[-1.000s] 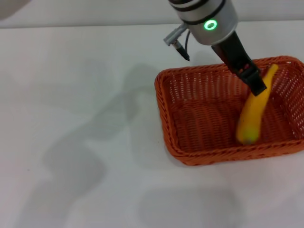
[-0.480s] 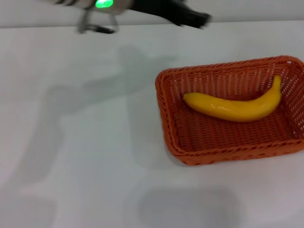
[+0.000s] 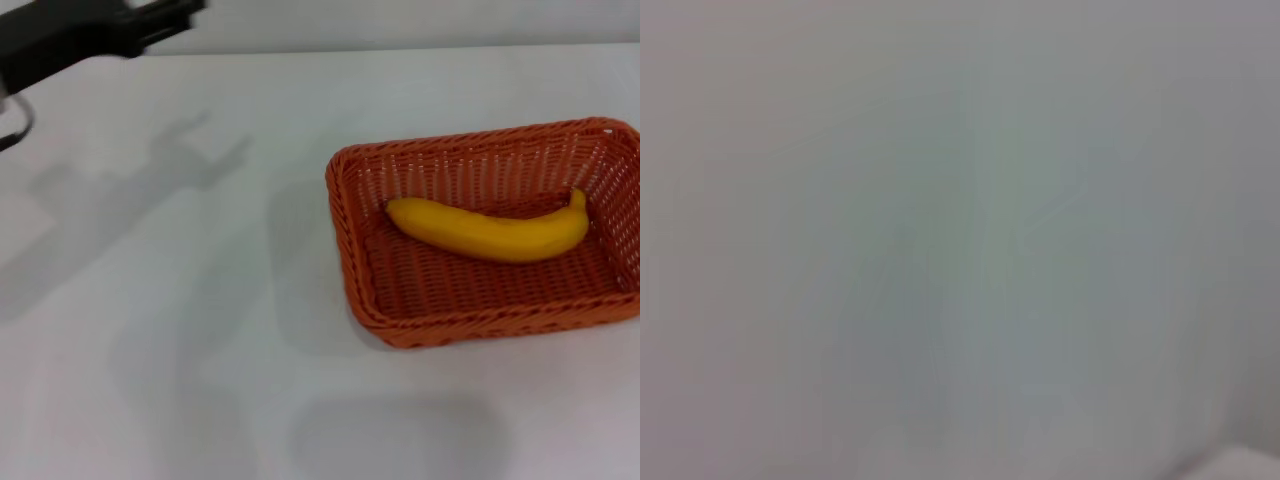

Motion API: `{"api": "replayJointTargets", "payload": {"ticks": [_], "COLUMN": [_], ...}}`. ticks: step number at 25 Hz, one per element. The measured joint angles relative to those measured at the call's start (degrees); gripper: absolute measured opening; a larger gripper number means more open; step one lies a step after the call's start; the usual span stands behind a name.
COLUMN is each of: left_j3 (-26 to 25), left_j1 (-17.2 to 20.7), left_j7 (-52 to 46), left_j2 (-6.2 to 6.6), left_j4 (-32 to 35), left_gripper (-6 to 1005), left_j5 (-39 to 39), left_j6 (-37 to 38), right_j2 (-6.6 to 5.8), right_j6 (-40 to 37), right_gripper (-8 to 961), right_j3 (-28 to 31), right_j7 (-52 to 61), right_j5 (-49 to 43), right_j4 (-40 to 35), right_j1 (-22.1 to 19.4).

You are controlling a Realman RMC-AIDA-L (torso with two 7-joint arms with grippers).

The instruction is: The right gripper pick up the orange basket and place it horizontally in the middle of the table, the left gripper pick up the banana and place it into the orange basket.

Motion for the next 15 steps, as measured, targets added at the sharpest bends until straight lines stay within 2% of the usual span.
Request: {"api": "replayJointTargets", "payload": {"ticks": [3, 5, 7, 11, 15], "left_j3": [-1.99, -3.00, -3.62, -5.25, -7.25], "left_j1": [3.82, 5.62, 7.06, 7.93, 7.33], "left_j7": [8.67, 13.83, 19.32, 32.40, 44.59], "left_j2": [0.05, 0.01, -0.03, -0.16, 0.15], "left_j4": [3.46, 6.01, 9.17, 18.44, 28.13], "left_gripper": [773, 777, 780, 787, 794], "left_j5": [-8.43, -12.73, -16.68, -26.51, -36.76], "left_j6": [-0.52, -0.61, -0.54, -1.26, -6.79], "right_j2": [-0.92, -1.05, -0.69, 1.04, 2.26], "right_j6": [1.50, 1.82, 2.09, 1.73, 1.59], "right_gripper": [833, 833, 833, 834, 834], "right_j3": [0.00, -0.01, 0.00, 2.28, 5.76], "right_j7": [-3.22, -5.20, -8.61, -14.74, -18.30], "right_j5": [2.27, 2.45, 2.45, 2.90, 3.04], "right_j4": [4.69, 6.28, 7.34, 10.73, 13.87], "right_j1": [-0.53, -0.79, -1.17, -1.29, -0.72]}}
